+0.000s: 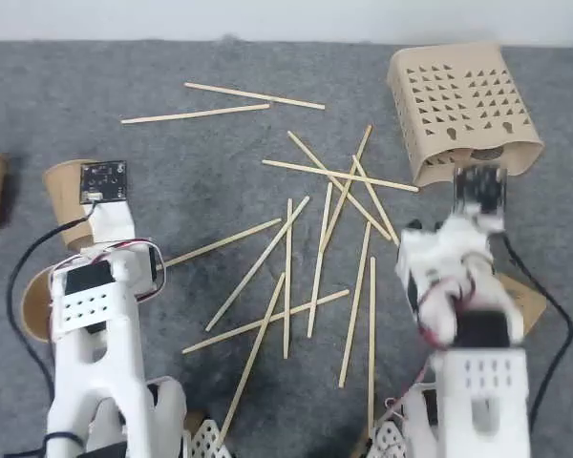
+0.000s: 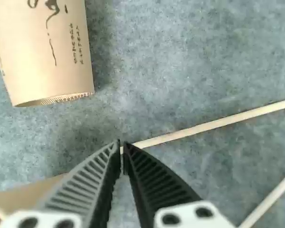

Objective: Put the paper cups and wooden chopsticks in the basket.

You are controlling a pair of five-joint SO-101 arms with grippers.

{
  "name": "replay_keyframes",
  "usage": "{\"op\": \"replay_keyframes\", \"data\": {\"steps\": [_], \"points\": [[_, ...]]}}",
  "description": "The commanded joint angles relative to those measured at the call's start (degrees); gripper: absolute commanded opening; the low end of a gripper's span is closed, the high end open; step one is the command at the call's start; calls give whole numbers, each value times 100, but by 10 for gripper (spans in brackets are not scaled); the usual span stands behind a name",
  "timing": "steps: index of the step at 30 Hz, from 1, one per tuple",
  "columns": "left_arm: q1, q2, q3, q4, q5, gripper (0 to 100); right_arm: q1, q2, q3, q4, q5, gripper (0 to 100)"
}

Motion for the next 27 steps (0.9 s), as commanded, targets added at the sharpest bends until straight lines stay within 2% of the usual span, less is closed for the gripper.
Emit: {"op": "replay_keyframes", "data": {"steps": [1, 8, 13, 17, 21, 27], "points": [[-105, 18, 40, -44, 53, 12, -84, 1675, -1477, 338, -589, 110], [-62, 18, 40, -53, 35, 12, -84, 4242, -3613, 1138, -2848, 112], [79, 18, 101, -62, 18, 12, -48, 5578, -4659, 1103, -4281, 177], [79, 18, 127, -167, 18, 12, -92, 6457, -5363, 1103, -4642, 236], [79, 18, 127, -167, 18, 12, -198, 7248, -6040, 1103, -4914, 239], [79, 18, 127, -176, 18, 12, -189, 8435, -7262, 1103, -4914, 239]]}}
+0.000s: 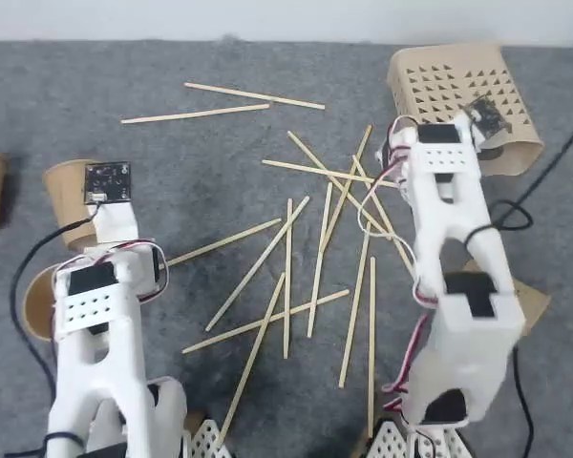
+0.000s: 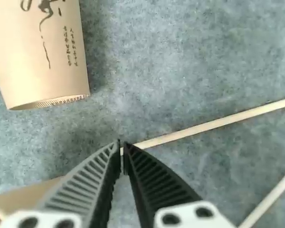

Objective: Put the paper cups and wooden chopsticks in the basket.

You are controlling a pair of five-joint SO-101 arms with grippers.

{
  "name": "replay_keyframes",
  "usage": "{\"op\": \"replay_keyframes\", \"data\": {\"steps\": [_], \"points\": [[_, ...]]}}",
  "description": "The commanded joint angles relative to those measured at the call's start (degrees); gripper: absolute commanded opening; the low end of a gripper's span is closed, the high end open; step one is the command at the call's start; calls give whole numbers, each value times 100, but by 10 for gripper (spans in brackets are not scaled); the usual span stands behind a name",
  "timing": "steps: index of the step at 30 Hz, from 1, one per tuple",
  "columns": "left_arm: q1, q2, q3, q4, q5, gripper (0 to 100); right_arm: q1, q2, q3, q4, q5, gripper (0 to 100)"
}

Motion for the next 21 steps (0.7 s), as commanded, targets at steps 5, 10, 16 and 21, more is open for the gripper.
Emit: {"op": "replay_keyframes", "data": {"steps": [5, 10, 16, 21], "points": [[9, 18, 22, -53, 18, 12, -40, 1147, -1679, 31, -62, 238], [9, 18, 31, -53, 18, 12, 92, 1648, -2268, 242, -26, 214], [9, 18, 31, -26, -229, 12, 224, 1745, -2347, 321, 132, 67], [9, 9, 75, -44, -246, 12, 268, 1701, -2382, 541, 589, 10]]}}
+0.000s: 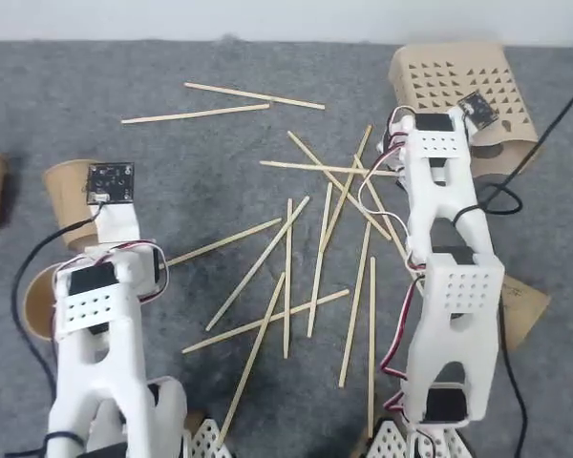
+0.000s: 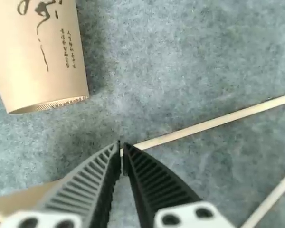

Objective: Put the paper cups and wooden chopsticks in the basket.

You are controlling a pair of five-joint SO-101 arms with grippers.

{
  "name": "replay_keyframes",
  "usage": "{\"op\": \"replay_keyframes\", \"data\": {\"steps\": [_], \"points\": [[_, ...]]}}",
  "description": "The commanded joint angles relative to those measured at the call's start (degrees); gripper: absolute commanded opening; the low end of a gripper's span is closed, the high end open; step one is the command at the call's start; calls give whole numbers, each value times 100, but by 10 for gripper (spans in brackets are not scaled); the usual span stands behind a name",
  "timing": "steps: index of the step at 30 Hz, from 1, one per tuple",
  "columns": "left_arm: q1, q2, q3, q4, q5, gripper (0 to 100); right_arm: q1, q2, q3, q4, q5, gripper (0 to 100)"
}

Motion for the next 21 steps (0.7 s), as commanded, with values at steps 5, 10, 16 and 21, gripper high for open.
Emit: {"op": "replay_keyframes", "data": {"steps": [5, 10, 16, 21], "points": [[9, 18, 66, -44, -62, 12, 40, -189, -334, 110, 290, 7], [9, 18, 75, -44, -62, 12, 75, -198, -334, 110, 563, 7], [9, 18, 84, -44, -70, 12, 31, -479, -334, 479, 70, 6], [9, 18, 84, -44, -70, 12, 4, -1095, -334, 901, -475, 6]]}}
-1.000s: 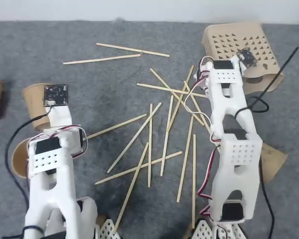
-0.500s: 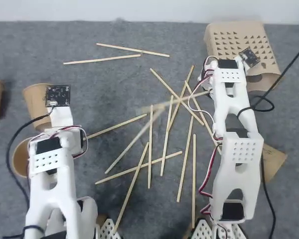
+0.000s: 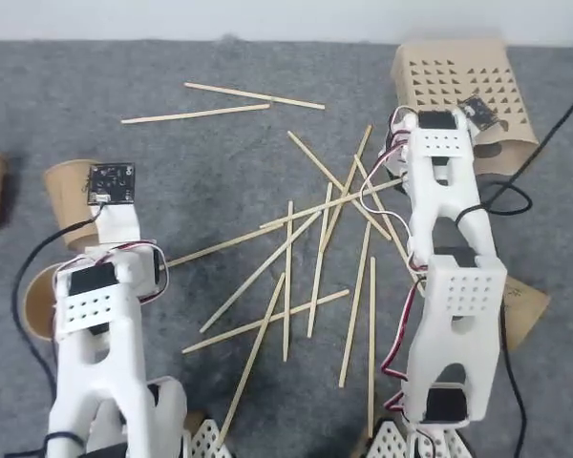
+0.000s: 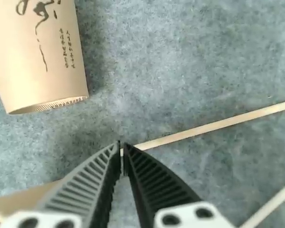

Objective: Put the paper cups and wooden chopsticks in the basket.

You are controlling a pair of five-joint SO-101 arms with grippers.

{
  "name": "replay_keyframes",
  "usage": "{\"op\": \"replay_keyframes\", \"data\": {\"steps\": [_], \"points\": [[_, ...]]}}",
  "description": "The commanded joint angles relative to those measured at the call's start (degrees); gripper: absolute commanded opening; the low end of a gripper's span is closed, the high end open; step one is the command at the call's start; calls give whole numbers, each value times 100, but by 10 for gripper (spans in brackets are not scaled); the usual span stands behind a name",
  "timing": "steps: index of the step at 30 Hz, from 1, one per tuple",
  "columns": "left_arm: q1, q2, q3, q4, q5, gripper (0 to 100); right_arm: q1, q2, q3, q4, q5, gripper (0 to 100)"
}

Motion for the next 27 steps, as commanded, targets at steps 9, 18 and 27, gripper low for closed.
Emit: {"op": "replay_keyframes", "data": {"steps": [9, 18, 27], "points": [[9, 18, 75, -35, -44, 12, 356, -936, -299, 154, -1776, 6], [0, 9, 75, -26, -44, 12, 312, -980, -229, 171, -343, 6], [0, 9, 75, -26, -44, 12, 268, -725, -193, 716, 932, 89]]}}
